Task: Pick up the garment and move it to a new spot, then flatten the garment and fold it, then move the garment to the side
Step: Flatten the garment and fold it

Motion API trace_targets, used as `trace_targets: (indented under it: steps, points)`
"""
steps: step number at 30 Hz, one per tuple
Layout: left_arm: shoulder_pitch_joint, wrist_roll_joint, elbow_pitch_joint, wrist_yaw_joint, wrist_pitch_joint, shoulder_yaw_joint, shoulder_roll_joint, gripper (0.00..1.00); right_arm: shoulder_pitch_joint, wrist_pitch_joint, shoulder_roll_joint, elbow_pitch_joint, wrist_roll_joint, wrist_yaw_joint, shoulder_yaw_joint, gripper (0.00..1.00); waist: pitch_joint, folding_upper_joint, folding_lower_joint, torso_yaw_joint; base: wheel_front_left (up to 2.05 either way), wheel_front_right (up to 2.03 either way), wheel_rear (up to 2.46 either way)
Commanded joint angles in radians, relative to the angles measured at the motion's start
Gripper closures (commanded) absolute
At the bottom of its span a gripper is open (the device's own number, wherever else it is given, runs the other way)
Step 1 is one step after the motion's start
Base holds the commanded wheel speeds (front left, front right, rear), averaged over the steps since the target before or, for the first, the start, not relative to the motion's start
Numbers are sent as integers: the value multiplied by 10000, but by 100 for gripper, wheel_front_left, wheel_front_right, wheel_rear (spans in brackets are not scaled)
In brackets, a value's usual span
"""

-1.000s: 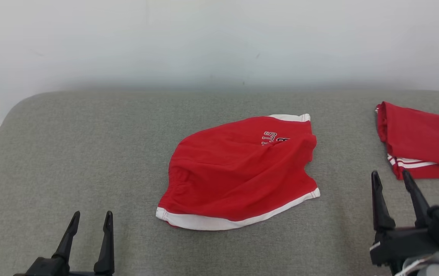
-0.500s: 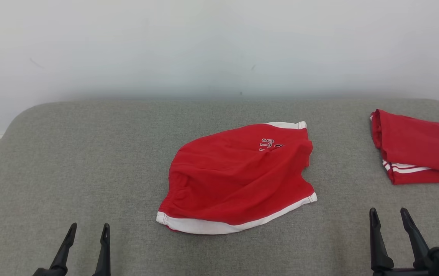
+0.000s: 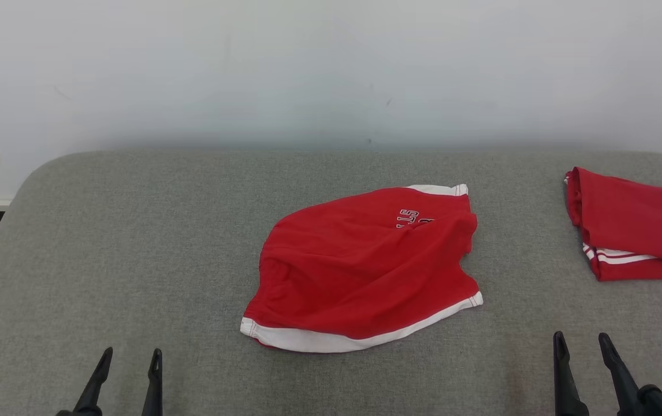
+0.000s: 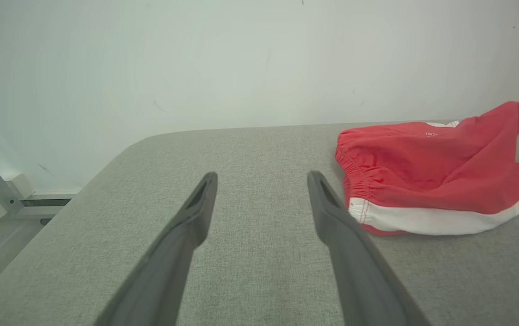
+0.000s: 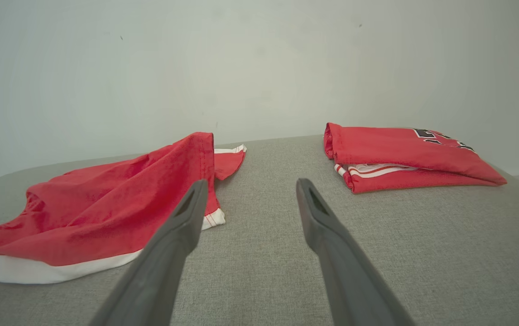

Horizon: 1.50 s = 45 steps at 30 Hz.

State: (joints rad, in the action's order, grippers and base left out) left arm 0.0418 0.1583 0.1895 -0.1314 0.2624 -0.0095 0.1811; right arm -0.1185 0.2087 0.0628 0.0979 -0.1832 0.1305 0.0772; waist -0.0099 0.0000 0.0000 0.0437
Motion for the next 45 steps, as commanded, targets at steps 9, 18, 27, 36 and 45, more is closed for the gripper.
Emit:
trace_targets:
  steps: [9,18,27,36,45]
  points:
    - [-1082,554,735,19,29,-1196,424,0,1342,-260,740,1196,-95,8,-772,0,556,0,0,-19,0,0,0]
    - [-2954,1440,2243,19,29,-3286,1183,0,3297,-240,1069,3237,117,8,-1551,0,1449,0,0,-15,0,0,0]
    - [-4224,2476,3369,19,31,-5191,1657,0,4844,-72,1180,5449,225,6,-2281,0,1925,0,0,-95,0,0,0]
    - [-5017,3113,3798,19,31,-6445,1854,0,5959,97,1029,6879,296,6,-3005,0,2227,0,0,-149,0,0,0]
    - [-5613,3945,4293,19,29,-7209,1954,0,6865,293,847,8004,59,8,-3718,0,2460,0,0,-150,0,0,0]
